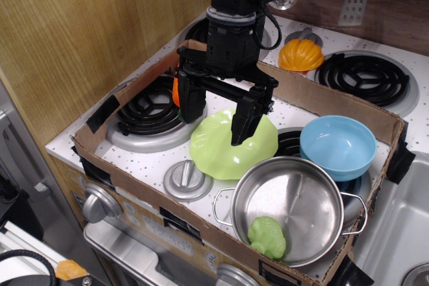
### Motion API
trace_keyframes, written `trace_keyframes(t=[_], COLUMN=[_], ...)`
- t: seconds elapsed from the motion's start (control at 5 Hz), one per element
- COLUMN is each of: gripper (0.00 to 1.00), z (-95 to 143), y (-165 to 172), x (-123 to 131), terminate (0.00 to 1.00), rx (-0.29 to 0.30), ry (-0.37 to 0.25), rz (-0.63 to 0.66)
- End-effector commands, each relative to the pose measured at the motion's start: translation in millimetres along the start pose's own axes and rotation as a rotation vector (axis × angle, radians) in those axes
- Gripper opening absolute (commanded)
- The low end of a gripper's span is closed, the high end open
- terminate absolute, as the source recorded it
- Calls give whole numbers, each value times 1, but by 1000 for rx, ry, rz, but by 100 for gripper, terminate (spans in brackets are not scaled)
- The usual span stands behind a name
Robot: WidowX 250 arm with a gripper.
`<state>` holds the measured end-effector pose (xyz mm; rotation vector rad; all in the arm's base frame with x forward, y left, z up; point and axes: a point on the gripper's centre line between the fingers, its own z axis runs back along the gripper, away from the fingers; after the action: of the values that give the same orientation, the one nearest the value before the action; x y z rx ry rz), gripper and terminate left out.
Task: Put carrot on plate
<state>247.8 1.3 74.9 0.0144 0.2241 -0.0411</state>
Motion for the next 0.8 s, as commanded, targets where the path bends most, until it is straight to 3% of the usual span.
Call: trace_keyframes(t=[0.0,0.2,0.4,0.6], gripper=[100,100,100,100], z=[0,10,20,36], y=[0,6,10,21], x=[0,12,23,37], terminate=[0,0,0,0], rx=[0,5,51,64], ry=[0,-57,-104,-93], rz=[0,5,30,151])
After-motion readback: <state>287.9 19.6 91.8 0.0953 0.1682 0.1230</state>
